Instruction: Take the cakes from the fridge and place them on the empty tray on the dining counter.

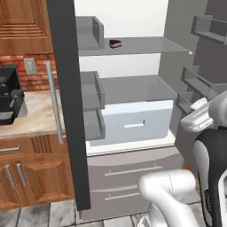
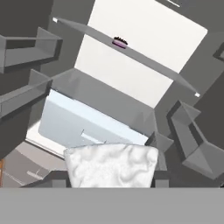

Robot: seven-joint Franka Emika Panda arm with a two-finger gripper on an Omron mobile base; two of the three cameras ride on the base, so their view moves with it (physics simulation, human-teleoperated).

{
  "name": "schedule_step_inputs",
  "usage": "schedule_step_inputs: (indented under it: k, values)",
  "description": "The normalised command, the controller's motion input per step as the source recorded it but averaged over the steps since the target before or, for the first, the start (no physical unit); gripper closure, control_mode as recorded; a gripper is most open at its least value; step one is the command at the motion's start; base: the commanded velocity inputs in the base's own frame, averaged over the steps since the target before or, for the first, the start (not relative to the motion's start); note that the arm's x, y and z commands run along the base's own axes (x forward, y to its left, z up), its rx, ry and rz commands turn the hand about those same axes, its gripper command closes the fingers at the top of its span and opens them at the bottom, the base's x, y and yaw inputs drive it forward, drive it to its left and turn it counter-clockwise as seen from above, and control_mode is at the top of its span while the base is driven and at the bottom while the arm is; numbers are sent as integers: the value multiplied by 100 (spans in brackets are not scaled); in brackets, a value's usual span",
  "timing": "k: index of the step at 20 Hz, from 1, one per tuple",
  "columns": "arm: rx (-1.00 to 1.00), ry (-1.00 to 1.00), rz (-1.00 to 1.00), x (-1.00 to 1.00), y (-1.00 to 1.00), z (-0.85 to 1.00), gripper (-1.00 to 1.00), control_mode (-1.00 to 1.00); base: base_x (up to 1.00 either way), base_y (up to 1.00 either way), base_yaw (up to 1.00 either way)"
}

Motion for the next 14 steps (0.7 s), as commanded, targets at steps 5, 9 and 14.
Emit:
schedule_step_inputs:
  k: [5, 9, 14]
  values:
    - [0, 0, 0, 0, 0, 0, 100, 100, -69, 0, 2]
    - [0, 0, 0, 0, 0, 0, 100, 100, -65, -32, -11]
    - [0, 0, 0, 0, 0, 0, 100, 100, -54, -46, -46]
